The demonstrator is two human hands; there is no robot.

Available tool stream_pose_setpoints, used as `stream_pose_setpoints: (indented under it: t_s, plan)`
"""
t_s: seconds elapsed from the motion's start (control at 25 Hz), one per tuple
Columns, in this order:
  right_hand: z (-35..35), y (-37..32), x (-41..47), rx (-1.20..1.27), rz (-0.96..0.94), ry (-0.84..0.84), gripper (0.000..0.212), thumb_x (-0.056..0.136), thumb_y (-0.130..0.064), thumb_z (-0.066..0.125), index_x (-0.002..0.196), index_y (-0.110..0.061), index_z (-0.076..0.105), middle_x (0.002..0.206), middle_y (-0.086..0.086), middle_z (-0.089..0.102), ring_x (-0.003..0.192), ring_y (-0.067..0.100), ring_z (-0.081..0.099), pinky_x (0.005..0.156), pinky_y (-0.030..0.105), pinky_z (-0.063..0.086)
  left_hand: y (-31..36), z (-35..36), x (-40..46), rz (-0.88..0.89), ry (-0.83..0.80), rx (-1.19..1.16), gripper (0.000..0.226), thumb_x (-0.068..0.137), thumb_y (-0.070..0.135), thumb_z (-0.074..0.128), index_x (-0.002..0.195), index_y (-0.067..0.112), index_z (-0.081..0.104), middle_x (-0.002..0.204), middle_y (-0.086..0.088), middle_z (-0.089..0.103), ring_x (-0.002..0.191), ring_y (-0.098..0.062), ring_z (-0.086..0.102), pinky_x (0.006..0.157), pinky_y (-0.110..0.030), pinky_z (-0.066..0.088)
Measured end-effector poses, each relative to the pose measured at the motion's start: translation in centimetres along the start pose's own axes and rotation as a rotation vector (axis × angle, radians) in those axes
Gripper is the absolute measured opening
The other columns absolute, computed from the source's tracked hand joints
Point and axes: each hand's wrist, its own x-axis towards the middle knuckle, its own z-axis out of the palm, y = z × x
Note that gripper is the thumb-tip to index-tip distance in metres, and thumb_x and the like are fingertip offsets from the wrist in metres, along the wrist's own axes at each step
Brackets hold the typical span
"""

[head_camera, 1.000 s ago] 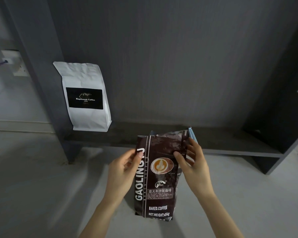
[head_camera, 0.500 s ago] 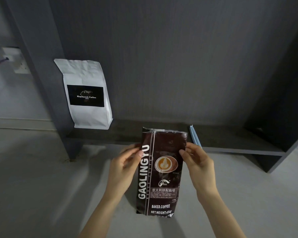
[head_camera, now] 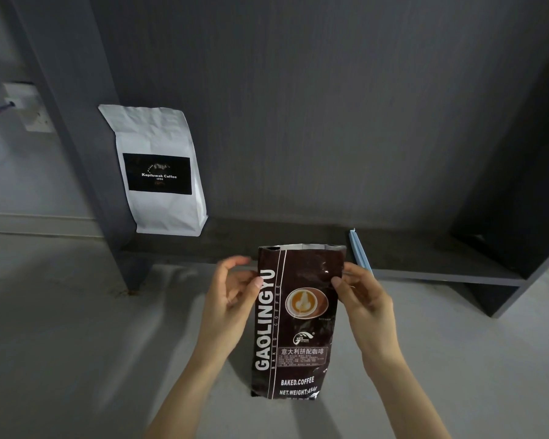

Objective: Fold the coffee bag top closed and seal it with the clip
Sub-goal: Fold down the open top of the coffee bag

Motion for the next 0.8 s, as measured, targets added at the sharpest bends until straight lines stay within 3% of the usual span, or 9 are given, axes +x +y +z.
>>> stream_pose_setpoints:
  t_s: [0.08, 0.24, 0.36, 0.56, 0.68, 0.8]
  plan:
    - [0.0, 0.1, -0.1, 0.008, -0.004, 0.003, 0.025, 0.083, -0.006, 0.054, 0.078, -0.030, 0.057, 0.072, -0.009, 0.063, 0.066, -0.008, 0.063, 0.055, 0.007, 0.050, 0.0, 0.0, 0.0, 0.006, -0.008, 0.001, 0.029, 0.082, 0.007, 0.056, 0.099, 0.030, 0.051, 0.087, 0.002, 0.069, 0.078, 0.002, 0.065, 0.068, -0.006, 0.046]
    - [0.0, 0.4, 0.0, 0.006, 0.004, 0.004, 0.024, 0.083, -0.006, 0.056, 0.078, -0.029, 0.058, 0.065, -0.011, 0.065, 0.066, -0.006, 0.063, 0.057, 0.008, 0.051, 0.1, 0.2, 0.1, 0.007, -0.032, 0.052, 0.023, 0.084, 0.005, 0.055, 0.089, 0.027, 0.058, 0.079, 0.007, 0.070, 0.077, 0.007, 0.063, 0.068, -0.004, 0.045]
    - [-0.2, 0.4, -0.1, -0.007, 0.011, 0.004, 0.022, 0.083, -0.005, 0.056, 0.076, -0.026, 0.059, 0.073, -0.008, 0.064, 0.065, -0.008, 0.062, 0.058, 0.006, 0.050, -0.2, 0.1, 0.2, -0.028, -0.016, 0.053, 0.015, 0.083, 0.004, 0.055, 0.085, 0.019, 0.060, 0.084, 0.005, 0.066, 0.074, 0.011, 0.061, 0.068, -0.002, 0.043]
    - [-0.3, 0.9, -0.5, 0.023, 0.058, -0.030, 0.023, 0.085, -0.007, 0.053, 0.079, -0.026, 0.063, 0.064, -0.023, 0.071, 0.070, -0.007, 0.065, 0.059, 0.004, 0.048, -0.5, -0.2, -0.3, -0.059, -0.085, 0.057, 0.014, 0.085, -0.001, 0.050, 0.094, 0.005, 0.060, 0.093, 0.004, 0.066, 0.083, 0.011, 0.061, 0.072, -0.001, 0.042]
    - [-0.4, 1.5, -0.8, -0.014, 0.059, -0.058, 0.029, 0.088, -0.006, 0.047, 0.082, -0.028, 0.066, 0.077, -0.021, 0.072, 0.083, -0.004, 0.064, 0.075, 0.009, 0.050, -0.6, -0.5, -0.2, -0.077, -0.094, 0.070, 0.017, 0.086, -0.003, 0.046, 0.096, 0.002, 0.059, 0.097, 0.010, 0.064, 0.085, 0.016, 0.059, 0.074, 0.001, 0.041]
    - [-0.8, 1.9, -1.3, -0.008, 0.081, -0.085, 0.031, 0.091, -0.010, 0.042, 0.084, -0.026, 0.067, 0.097, -0.009, 0.069, 0.090, -0.003, 0.062, 0.081, 0.010, 0.050, -0.6, -1.0, -0.5, -0.097, -0.135, 0.149, 0.019, 0.089, 0.005, 0.046, 0.082, 0.014, 0.061, 0.080, 0.021, 0.068, 0.081, 0.019, 0.056, 0.070, 0.004, 0.037]
